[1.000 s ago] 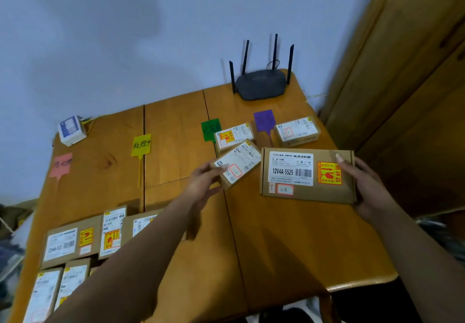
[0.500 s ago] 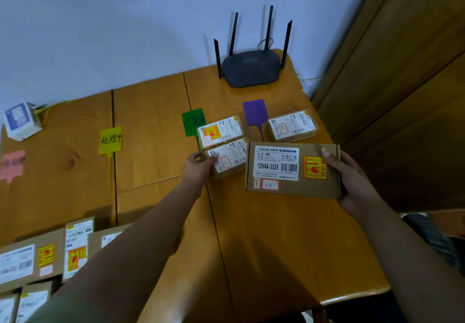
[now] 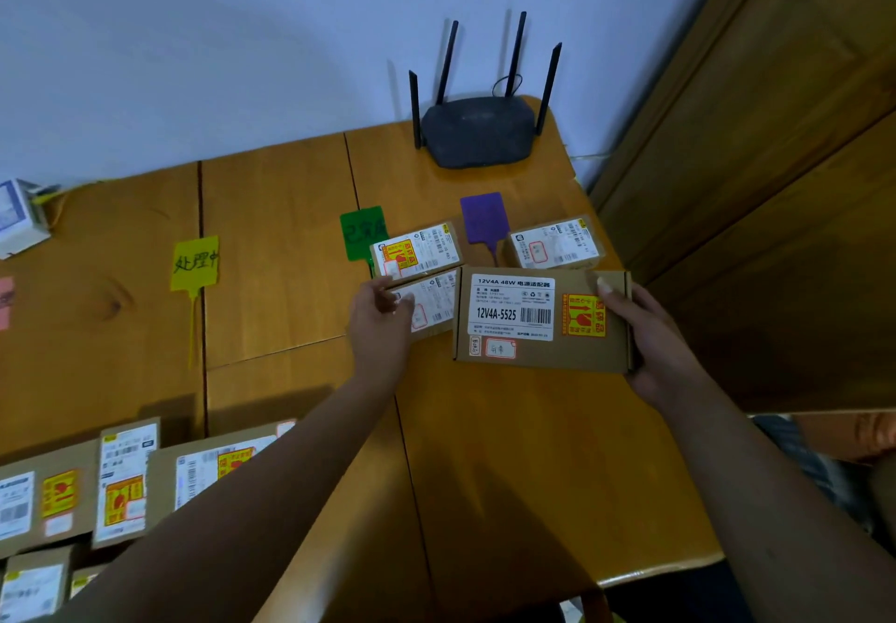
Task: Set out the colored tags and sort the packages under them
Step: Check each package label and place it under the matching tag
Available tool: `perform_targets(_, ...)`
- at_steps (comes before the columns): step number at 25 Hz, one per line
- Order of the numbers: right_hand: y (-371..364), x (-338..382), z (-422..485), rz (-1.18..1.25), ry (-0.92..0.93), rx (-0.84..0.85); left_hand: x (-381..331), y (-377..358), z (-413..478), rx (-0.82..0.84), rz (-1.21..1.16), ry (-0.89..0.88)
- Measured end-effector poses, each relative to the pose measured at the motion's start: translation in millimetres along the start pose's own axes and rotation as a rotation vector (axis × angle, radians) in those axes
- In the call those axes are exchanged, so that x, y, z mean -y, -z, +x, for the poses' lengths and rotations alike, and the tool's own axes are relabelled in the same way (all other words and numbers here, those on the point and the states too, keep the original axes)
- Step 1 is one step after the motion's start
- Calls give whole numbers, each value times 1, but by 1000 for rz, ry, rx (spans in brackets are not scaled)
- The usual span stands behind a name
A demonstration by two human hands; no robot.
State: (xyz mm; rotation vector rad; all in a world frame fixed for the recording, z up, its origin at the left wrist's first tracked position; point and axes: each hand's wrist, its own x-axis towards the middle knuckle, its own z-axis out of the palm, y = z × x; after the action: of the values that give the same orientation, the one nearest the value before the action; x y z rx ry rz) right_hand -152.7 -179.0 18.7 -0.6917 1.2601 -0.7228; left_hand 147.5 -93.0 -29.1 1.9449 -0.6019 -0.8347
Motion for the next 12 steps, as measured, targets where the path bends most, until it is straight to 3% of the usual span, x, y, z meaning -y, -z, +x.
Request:
perform_targets(4,4,20,-10,-1,32,19,-37,-7,-42,428,-204,20)
perform_targets(8,10,44,-24,-92,97,14,-57,-12,-65,450,-331,81)
perform_targets(12,22,54,-28,-103,191,-111,-60,-20,-81,410,-405,137)
